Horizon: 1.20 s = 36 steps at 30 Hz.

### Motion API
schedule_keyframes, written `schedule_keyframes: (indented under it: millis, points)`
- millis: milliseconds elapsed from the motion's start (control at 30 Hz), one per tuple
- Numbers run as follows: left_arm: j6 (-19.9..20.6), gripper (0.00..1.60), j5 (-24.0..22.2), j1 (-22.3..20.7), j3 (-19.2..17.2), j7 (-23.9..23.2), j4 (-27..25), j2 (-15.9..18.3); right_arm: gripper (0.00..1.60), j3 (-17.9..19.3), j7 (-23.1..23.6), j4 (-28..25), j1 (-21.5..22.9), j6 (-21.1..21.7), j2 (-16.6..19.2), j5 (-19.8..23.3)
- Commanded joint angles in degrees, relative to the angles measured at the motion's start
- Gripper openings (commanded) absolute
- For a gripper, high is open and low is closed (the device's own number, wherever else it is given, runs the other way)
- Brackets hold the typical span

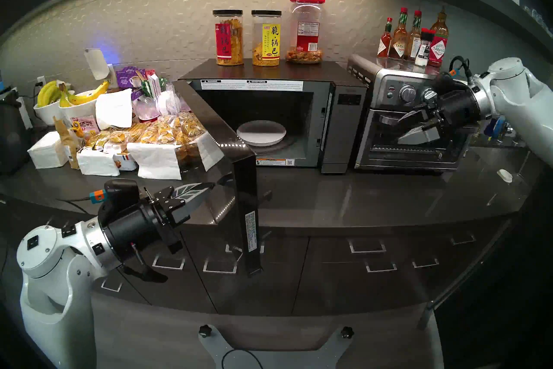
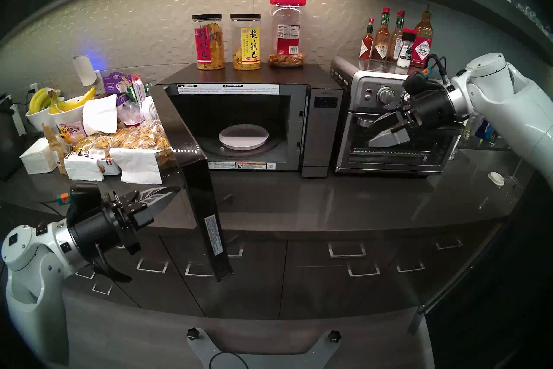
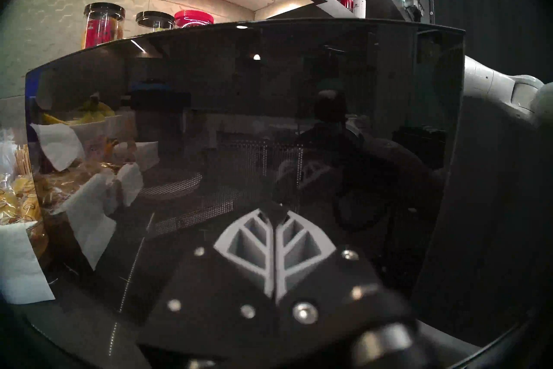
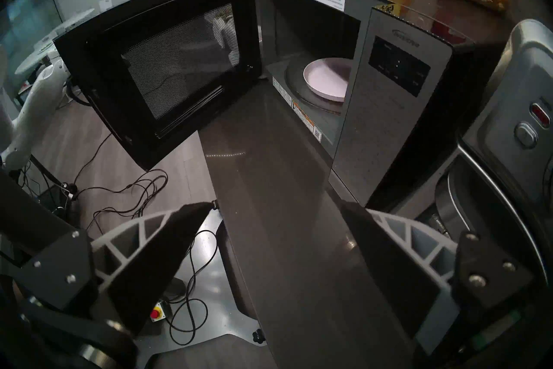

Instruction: Open the microwave, put the plate inside, and close the door

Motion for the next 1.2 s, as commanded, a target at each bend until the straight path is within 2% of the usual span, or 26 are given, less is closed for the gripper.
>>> schedule_keyframes:
  millis: [0, 533, 600, 767, 1167]
  points:
    - [1.40, 0.00, 1.51, -3.88, 3.69, 2.20, -0.87, 0.97, 1.60, 0.58, 3.26, -0.02, 1.32, 0.12, 0.07, 0.34]
    - [7.24, 0.00, 7.14, -9.63, 9.35, 8.36, -0.87, 2.28, 1.60, 0.33, 3.90, 0.23, 1.62, 0.11, -0.05, 0.11]
    - [8.12, 0.00, 7.95, -11.73, 10.93, 9.12, -0.87, 2.72, 1.60, 0.27, 3.87, 0.23, 1.67, 0.10, -0.04, 0.13]
    - [9.46, 0.00, 9.14, -15.25, 13.57, 10.19, 0.91, 3.28, 1.60, 0.15, 3.94, 0.27, 1.78, 0.08, -0.06, 0.12]
    - [10.93, 0.00, 11.24, -19.71, 18.18, 11.69, 4.25, 3.56, 1.60, -0.14, 4.19, 0.41, 2.05, 0.05, -0.12, 0.05]
